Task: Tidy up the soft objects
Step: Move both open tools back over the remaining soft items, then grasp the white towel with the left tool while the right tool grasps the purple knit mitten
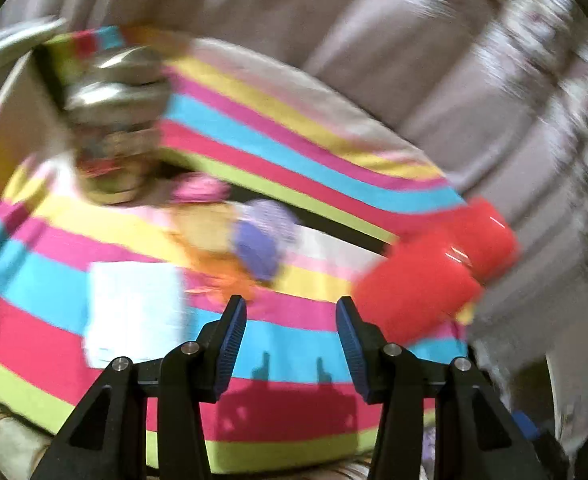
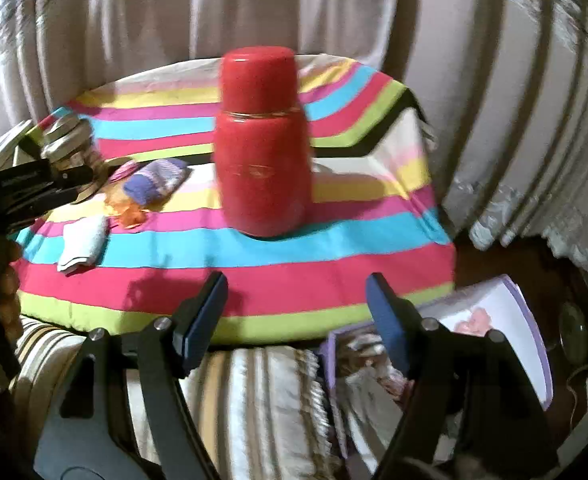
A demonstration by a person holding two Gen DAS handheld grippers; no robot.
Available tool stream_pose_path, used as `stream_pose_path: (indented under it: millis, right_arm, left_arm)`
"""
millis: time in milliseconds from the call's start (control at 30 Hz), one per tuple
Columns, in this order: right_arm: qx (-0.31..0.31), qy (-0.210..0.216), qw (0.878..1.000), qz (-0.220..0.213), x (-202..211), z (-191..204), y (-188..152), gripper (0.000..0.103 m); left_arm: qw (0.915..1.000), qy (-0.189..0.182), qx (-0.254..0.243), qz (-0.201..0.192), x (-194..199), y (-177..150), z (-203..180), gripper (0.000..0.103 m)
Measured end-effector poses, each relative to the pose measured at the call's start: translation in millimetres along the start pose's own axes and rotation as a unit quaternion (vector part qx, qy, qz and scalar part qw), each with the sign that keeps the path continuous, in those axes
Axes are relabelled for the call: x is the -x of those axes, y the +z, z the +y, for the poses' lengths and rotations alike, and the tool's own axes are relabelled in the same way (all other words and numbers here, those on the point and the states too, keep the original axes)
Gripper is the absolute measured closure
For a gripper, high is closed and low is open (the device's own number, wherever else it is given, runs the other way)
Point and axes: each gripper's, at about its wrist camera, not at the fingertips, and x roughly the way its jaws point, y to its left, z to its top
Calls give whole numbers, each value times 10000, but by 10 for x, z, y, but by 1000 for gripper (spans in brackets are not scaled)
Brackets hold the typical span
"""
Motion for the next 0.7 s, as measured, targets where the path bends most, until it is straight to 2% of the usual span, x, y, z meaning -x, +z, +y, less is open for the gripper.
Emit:
stream_pose_path:
  millis: [133, 167, 233, 367, 500, 700]
  right_arm:
    - [177, 185, 9997, 50, -113, 223, 98, 28]
    - [216, 223, 9995, 66, -140, 280, 125, 27]
    - [285, 326, 9990, 104, -212, 396, 181, 27]
    - [410, 433, 9981, 163, -362, 592, 274, 27]
    - [495, 584, 9969, 206, -514, 801, 407, 26]
    - [561, 742, 9955, 177, -734, 1088, 656, 23]
  left_arm:
    - [9970, 506, 585, 32, -110, 91, 516, 55]
    - [9959, 613, 663, 45, -137, 103, 614, 53]
    - [9926, 818, 892, 67, -179, 111, 810, 44]
    - [9863, 1116, 1207, 131, -280, 83, 1112, 41]
    - [9842, 1237, 1213, 362, -437, 25, 1211, 37]
    - [9860, 1170, 899, 775, -685, -62, 1075, 31]
